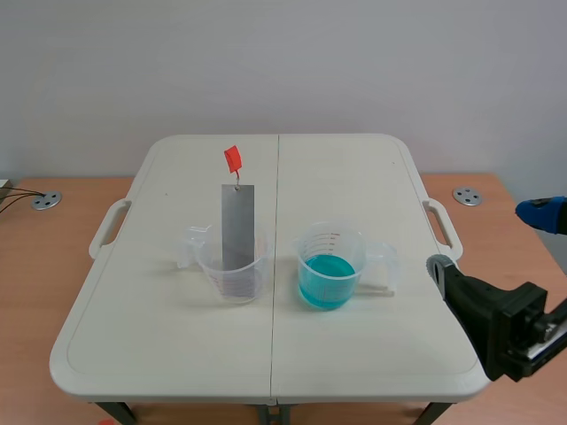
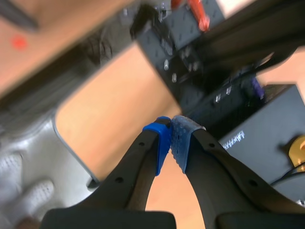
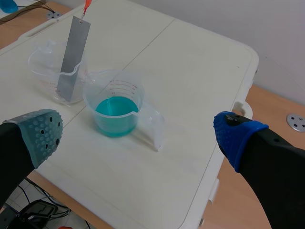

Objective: Hold the metal plate by the orange handle, dip it into the blue solution, take it out and point at it, then put the plate back in the beaker on the left.
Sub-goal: 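Lift the metal plate out of the left beaker, then move the plate over the blue solution, then point at the plate with the left hand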

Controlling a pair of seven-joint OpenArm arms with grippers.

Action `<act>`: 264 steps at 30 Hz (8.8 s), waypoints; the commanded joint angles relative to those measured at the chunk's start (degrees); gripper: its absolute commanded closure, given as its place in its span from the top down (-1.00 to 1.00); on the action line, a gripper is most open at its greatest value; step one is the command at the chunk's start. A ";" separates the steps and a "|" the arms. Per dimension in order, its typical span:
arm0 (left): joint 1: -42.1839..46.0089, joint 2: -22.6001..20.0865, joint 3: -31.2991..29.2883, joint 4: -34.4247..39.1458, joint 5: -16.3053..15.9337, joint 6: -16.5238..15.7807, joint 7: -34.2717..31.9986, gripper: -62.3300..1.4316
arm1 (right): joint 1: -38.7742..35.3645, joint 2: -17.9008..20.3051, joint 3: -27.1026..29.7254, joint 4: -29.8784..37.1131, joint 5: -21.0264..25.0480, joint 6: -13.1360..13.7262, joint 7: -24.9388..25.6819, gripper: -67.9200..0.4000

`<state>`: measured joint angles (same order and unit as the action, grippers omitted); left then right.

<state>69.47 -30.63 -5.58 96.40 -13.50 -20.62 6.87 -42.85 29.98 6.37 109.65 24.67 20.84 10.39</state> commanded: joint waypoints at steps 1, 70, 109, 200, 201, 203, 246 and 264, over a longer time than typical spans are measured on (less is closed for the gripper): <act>-0.11 0.28 1.46 -1.84 -0.35 -0.13 -2.01 -0.90 | 1.36 -0.02 0.70 0.96 0.28 0.15 -0.31 0.95; -10.60 0.42 12.00 -30.03 2.91 0.37 -10.12 -0.90 | 66.29 -24.92 -36.00 -47.80 9.46 1.68 -19.71 0.95; -10.62 0.46 12.00 -30.51 8.63 12.98 -13.29 -0.90 | 80.96 -34.45 -37.64 -71.97 11.41 9.20 -20.52 0.75; -12.52 2.34 12.00 -30.51 8.63 12.98 -11.78 -0.90 | 59.98 -31.19 -34.42 -35.21 -13.25 12.61 -13.97 -0.96; -12.52 2.34 12.00 -30.51 8.63 12.96 -11.78 -0.90 | 59.60 -31.19 -33.90 -34.03 -13.68 12.61 -14.12 -0.96; -12.52 2.34 12.00 -30.51 8.63 12.98 -11.78 -0.90 | 58.93 -31.23 -33.18 -31.82 -14.21 12.63 -14.60 -0.96; -13.00 -3.28 -19.54 -2.91 6.69 13.42 -16.70 -0.90 | 47.12 -15.21 -20.13 1.42 4.07 14.84 -22.88 -0.96; -25.83 -10.51 -15.82 2.84 6.69 -4.52 -19.47 -0.90 | 44.13 -4.68 -14.56 -1.29 8.83 16.33 -15.72 -0.96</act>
<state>44.21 -40.97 -22.50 98.87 -6.44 -24.64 -12.08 0.75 24.93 -8.58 109.08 32.77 37.32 -6.28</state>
